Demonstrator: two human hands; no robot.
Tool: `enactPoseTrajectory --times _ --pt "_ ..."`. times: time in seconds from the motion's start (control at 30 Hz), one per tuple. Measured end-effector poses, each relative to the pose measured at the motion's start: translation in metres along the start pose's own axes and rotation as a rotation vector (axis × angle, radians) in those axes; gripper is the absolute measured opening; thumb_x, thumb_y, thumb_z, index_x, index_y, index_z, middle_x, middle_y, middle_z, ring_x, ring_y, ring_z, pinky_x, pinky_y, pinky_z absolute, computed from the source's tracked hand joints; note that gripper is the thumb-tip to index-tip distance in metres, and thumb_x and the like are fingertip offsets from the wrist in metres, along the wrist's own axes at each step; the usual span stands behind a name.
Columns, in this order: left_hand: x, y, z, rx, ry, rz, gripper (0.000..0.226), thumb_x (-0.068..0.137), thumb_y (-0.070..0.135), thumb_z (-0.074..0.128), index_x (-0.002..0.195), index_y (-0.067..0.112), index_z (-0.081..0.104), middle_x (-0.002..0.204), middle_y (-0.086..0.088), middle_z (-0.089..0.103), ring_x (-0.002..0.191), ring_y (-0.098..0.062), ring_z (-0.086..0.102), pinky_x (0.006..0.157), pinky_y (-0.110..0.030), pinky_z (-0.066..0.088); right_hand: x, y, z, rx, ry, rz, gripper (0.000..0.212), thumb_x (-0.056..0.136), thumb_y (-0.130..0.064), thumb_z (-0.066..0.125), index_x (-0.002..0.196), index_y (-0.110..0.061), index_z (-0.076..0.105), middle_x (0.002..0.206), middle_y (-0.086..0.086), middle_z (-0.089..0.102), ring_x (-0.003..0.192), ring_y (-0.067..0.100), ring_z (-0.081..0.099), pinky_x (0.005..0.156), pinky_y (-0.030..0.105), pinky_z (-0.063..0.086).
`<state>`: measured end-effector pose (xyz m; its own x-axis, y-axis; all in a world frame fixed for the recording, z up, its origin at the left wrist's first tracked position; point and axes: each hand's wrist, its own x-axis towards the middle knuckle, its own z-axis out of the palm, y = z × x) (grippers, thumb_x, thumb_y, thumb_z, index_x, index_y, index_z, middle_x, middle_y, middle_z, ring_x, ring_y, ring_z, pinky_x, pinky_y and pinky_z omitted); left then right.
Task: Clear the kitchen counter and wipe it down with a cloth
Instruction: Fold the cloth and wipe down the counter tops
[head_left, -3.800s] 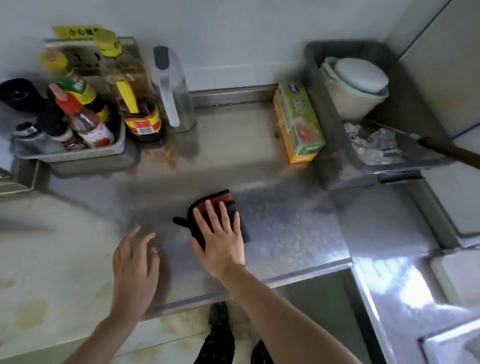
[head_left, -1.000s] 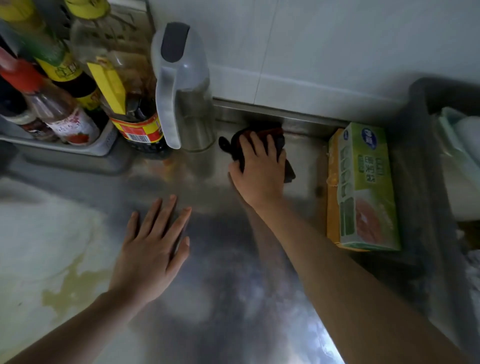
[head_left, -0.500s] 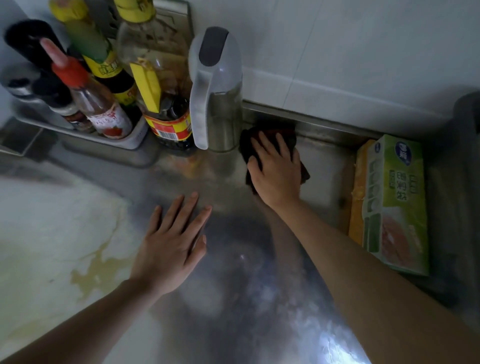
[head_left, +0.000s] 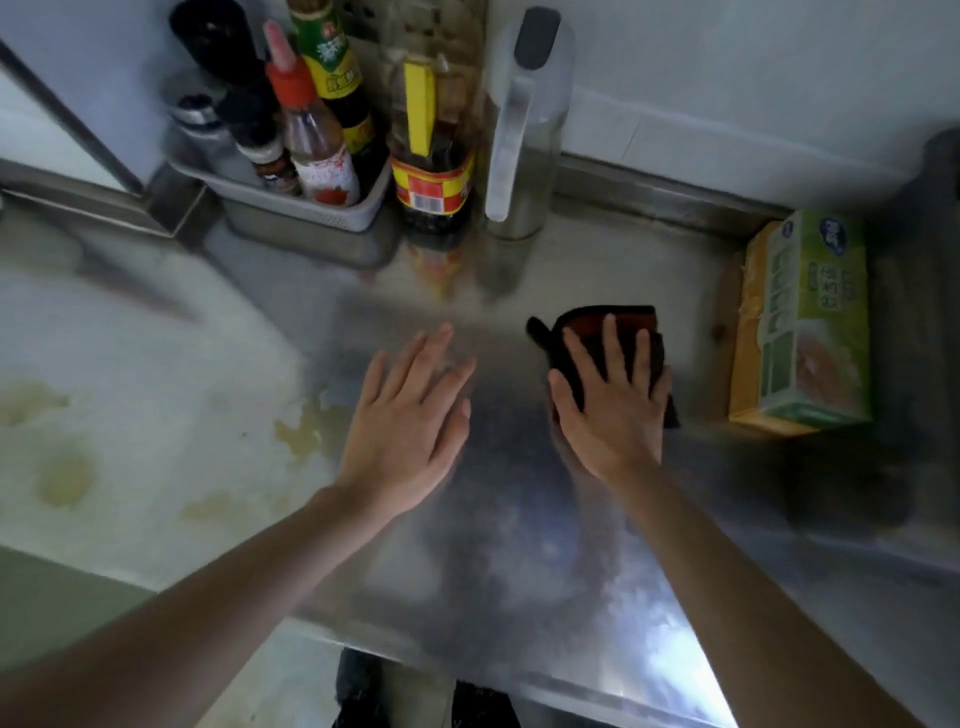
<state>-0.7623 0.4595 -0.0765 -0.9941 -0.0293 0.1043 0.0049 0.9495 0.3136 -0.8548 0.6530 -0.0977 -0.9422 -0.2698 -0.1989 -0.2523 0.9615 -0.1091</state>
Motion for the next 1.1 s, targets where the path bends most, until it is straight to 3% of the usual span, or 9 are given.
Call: enactPoseTrajectory --times 0.1,0.23,0.37,0.53,0.6,0.73,0.87,1.03,1.1 --pt "-0.037 -0.034 -0.015 -0.003 0.029 -0.109 0.043 0.091 0.031 0.033 0.125 0.014 0.053 0.145 -0.012 0.039 0.133 -0.029 0.034 0.106 -0.050 0.027 -0.026 -0.043 0.011 0.065 0.031 0.122 0.058 0.091 -0.052 0.016 0.147 -0.036 0.015 0.158 0.004 0.004 0.144 0.036 -0.002 0.111 0.058 0.003" --pt "-0.080 -0.105 -0.030 0.060 -0.015 -0.268 0.046 0.090 0.032 0.028 0.127 0.015 0.049 0.146 -0.011 0.038 0.134 -0.030 0.034 0.105 -0.048 0.027 -0.084 -0.098 0.033 0.023 0.066 -0.128 0.055 0.090 -0.049 0.027 0.142 -0.031 0.033 0.152 0.008 0.029 0.139 0.040 0.021 0.107 0.062 0.017" --pt "-0.102 -0.161 -0.040 0.112 -0.070 -0.310 0.052 0.092 0.034 0.020 0.135 0.017 0.043 0.149 -0.009 0.033 0.137 -0.028 0.030 0.107 -0.048 0.024 -0.117 -0.106 0.043 -0.065 0.038 -0.249 0.055 0.091 -0.051 0.027 0.143 -0.033 0.030 0.152 0.006 0.030 0.139 0.038 0.023 0.107 0.063 0.019" --pt "-0.104 -0.173 -0.038 0.119 -0.101 -0.250 0.054 0.093 0.033 0.017 0.140 0.018 0.038 0.150 -0.010 0.031 0.138 -0.028 0.027 0.108 -0.048 0.022 -0.119 -0.136 0.047 0.150 0.113 0.337 0.060 0.089 -0.049 0.024 0.146 -0.032 0.025 0.157 0.005 0.013 0.144 0.035 0.004 0.111 0.060 0.003" --pt "-0.104 -0.175 -0.037 0.125 -0.119 -0.238 0.053 0.093 0.032 0.017 0.140 0.018 0.037 0.151 -0.010 0.030 0.138 -0.029 0.027 0.107 -0.050 0.024 -0.127 -0.175 0.052 0.180 0.133 0.431 0.060 0.089 -0.047 0.027 0.146 -0.029 0.026 0.156 0.009 0.016 0.143 0.038 0.007 0.111 0.062 0.004" --pt "-0.104 -0.178 -0.035 0.130 -0.140 -0.221 0.055 0.094 0.035 0.013 0.144 0.020 0.030 0.153 -0.008 0.024 0.141 -0.028 0.020 0.109 -0.050 0.021 -0.154 -0.245 0.062 0.076 0.128 0.089 0.055 0.090 -0.046 0.032 0.142 -0.026 0.037 0.150 0.011 0.033 0.137 0.042 0.025 0.107 0.063 0.015" --pt "-0.104 -0.179 -0.035 0.145 -0.143 -0.205 0.053 0.095 0.033 0.015 0.143 0.019 0.030 0.152 -0.010 0.026 0.140 -0.030 0.022 0.107 -0.052 0.025 -0.159 -0.225 0.065 0.004 0.116 -0.105 0.052 0.091 -0.047 0.035 0.140 -0.032 0.036 0.150 0.006 0.034 0.138 0.038 0.028 0.107 0.059 0.013" --pt "-0.104 -0.179 -0.035 0.143 -0.146 -0.209 0.055 0.093 0.032 0.013 0.144 0.019 0.029 0.153 -0.009 0.025 0.141 -0.029 0.020 0.109 -0.052 0.020 -0.157 -0.221 0.069 0.152 0.149 0.511 0.059 0.089 -0.047 0.028 0.145 -0.028 0.028 0.155 0.010 0.021 0.141 0.040 0.013 0.110 0.063 0.010" --pt "-0.105 -0.178 -0.035 0.139 -0.146 -0.209 0.055 0.093 0.033 0.011 0.145 0.020 0.026 0.154 -0.008 0.022 0.142 -0.028 0.017 0.110 -0.051 0.018 -0.158 -0.252 0.070 0.147 0.132 0.482 0.060 0.089 -0.048 0.028 0.146 -0.026 0.027 0.154 0.012 0.022 0.141 0.042 0.014 0.109 0.063 0.009"
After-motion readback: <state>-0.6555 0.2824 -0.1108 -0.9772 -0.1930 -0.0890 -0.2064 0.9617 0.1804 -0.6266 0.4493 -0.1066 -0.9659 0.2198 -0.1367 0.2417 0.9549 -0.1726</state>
